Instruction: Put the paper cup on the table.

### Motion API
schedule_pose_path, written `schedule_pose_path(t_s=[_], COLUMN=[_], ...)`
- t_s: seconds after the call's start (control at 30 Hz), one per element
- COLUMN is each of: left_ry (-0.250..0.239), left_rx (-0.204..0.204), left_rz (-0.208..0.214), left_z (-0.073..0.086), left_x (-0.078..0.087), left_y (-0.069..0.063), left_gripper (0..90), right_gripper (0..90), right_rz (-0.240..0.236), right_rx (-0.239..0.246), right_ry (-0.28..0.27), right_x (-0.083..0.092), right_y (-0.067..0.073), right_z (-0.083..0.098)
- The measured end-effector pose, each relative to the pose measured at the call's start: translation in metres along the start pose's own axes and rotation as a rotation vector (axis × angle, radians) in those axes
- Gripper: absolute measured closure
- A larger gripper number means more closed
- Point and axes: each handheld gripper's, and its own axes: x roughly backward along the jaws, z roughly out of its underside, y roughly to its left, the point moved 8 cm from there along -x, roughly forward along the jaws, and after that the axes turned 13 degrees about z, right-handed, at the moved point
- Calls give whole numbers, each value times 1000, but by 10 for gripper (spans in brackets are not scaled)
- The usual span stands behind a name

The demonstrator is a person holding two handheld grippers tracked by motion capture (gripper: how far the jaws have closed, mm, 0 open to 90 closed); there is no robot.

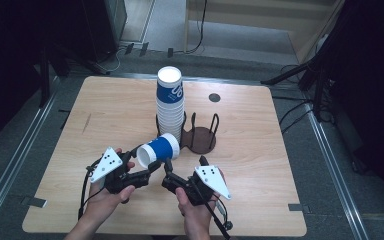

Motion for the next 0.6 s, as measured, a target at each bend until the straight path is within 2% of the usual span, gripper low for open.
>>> schedule_pose_path(t_s=[0.03, 0.07, 0.1, 0.13, 0.17, 0.2, 0.23, 0.3, 0.33, 0.37, 0.4, 0.47, 0.53, 0.57, 0.6], left_ry=[-10, -10, -15, -15, -24, -24, -31, -36, -39, -44, -44, -46, -50, -52, -52], left_rx=[0, 0, 0, 0, -1, -1, -1, -5, -9, -11, -11, -11, -13, -15, -15], left_rz=[-3, -3, -2, -2, -1, -1, -1, 1, 3, 5, 5, 7, 6, 7, 7], left_z=[0, 0, 1, 1, 1, 1, 1, 1, 1, 1, 1, 1, 1, 1, 1], left_x=[-1, -1, -1, -1, -2, -2, -2, -3, -3, -3, -3, -4, -4, -4, -4], left_y=[0, 0, 0, 0, -1, -1, -1, -2, -3, -4, -4, -5, -5, -5, -5], left_gripper=[286, 286, 286, 287, 286, 287, 287, 287, 287, 287, 287, 287, 287, 287, 287], right_gripper=[0, 0, 0, 0, 0, 0, 0, 0, 0, 0, 0, 0, 0, 0, 0], right_rz=[0, 0, -5, -5, -10, -10, -11, -21, -34, -39, -39, -39, -42, -55, -55], right_rx=[-47, -47, -110, -110, -171, -171, -191, -259, -319, -349, -349, -412, -450, -498, -498], right_ry=[4, 4, 14, 14, 33, 33, 40, 61, 81, 92, 92, 109, 119, 138, 138], right_x=[0, 0, 1, 1, 1, 1, 1, 1, 1, 1, 1, 1, 0, 0, 0], right_y=[0, 0, 0, 0, 1, 1, 1, 2, 3, 4, 4, 4, 4, 5, 5], right_z=[-1, -1, -2, -2, -3, -3, -3, -3, -4, -4, -4, -5, -5, -5, -5])
